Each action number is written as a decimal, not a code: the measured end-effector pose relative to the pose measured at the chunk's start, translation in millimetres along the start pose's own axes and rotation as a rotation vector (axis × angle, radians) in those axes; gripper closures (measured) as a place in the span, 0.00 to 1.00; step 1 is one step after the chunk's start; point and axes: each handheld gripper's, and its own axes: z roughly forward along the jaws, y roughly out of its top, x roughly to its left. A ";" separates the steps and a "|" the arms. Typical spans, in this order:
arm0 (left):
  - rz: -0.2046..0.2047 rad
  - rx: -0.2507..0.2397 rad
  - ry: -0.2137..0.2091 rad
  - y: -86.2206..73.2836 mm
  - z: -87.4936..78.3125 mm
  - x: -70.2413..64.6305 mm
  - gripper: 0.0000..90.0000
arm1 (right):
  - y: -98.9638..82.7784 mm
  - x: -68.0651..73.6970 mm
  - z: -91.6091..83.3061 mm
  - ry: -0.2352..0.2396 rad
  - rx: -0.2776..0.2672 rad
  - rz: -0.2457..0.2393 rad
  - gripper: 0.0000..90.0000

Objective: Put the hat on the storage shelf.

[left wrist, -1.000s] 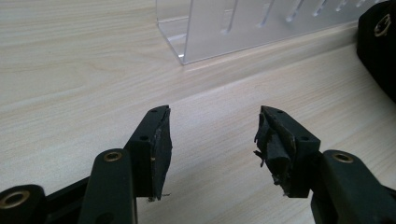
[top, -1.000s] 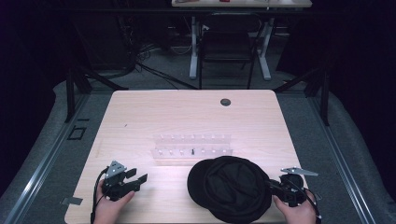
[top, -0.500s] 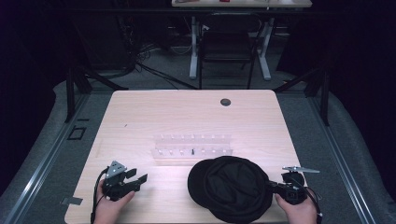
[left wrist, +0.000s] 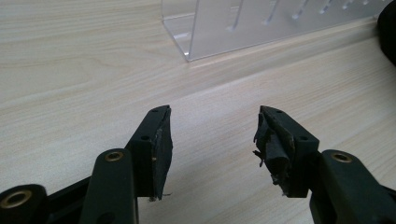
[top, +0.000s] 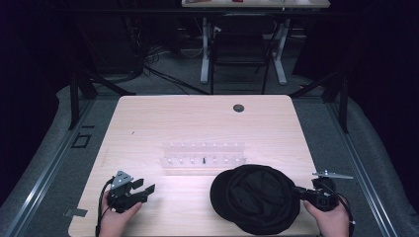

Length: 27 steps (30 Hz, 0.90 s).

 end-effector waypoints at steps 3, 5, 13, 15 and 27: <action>-0.001 0.006 -0.001 0.1 0.2 -0.4 0.50 | -1.3 -2.8 2.5 -0.010 0.001 -0.048 0.78; 0.001 0.008 -0.001 0.1 0.3 -0.6 0.51 | -0.4 -3.6 2.9 0.011 0.014 -0.037 0.78; 0.000 0.007 -0.003 -0.2 0.2 0.0 0.51 | 5.7 3.3 6.3 -0.038 0.053 -0.089 0.74; 0.001 0.007 -0.003 -0.1 0.2 -0.1 0.51 | 8.0 3.8 5.9 -0.036 0.062 -0.112 0.74; 0.003 0.008 -0.001 -0.3 1.8 -1.4 0.51 | 18.3 4.2 7.6 0.016 0.154 -0.085 0.68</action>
